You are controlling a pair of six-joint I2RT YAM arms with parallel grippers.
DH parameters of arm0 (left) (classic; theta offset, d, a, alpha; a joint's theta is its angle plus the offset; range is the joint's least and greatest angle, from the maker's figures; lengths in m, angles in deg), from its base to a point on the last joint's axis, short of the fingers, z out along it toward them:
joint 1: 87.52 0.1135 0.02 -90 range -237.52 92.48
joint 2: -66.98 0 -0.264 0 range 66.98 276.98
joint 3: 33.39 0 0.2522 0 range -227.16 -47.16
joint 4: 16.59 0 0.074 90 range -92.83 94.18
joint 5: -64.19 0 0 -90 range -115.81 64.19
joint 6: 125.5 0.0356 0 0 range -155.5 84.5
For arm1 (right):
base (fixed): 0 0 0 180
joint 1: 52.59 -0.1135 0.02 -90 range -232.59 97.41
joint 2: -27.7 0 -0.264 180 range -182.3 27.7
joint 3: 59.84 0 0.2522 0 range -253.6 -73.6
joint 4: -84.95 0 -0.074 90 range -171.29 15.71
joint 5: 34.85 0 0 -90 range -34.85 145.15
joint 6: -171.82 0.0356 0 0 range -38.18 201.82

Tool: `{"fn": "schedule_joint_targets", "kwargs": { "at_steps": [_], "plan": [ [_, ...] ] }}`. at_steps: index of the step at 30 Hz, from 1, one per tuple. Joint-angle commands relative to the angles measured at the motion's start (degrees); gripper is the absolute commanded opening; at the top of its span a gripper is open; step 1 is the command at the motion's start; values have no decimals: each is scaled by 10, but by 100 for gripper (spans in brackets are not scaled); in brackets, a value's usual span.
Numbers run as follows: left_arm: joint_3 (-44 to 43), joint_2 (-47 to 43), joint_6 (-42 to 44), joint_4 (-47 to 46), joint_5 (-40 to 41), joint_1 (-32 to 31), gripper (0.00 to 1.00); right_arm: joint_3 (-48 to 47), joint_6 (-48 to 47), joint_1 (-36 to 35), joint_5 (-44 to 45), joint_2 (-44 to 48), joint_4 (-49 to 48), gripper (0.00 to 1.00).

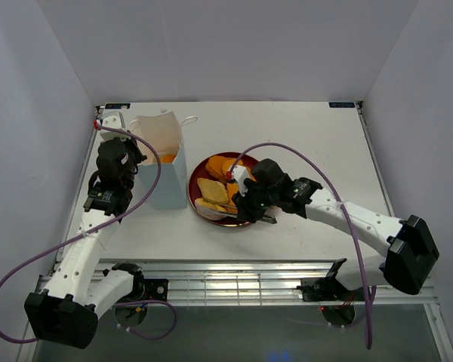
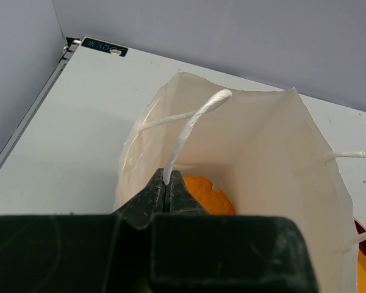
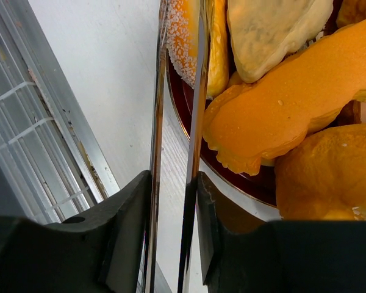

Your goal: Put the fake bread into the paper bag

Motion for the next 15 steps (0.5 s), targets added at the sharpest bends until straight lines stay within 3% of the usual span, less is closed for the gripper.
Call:
{"fn": "schedule_joint_targets", "kwargs": {
  "at_steps": [1,15],
  "plan": [
    [-14,-13,2,7,-2,2,0,-47,-2,-4,-13,31,-6,12],
    [-12,-15,1,5,2,3,0,-93,10,-4,-34,79,19,11]
  ]
}}
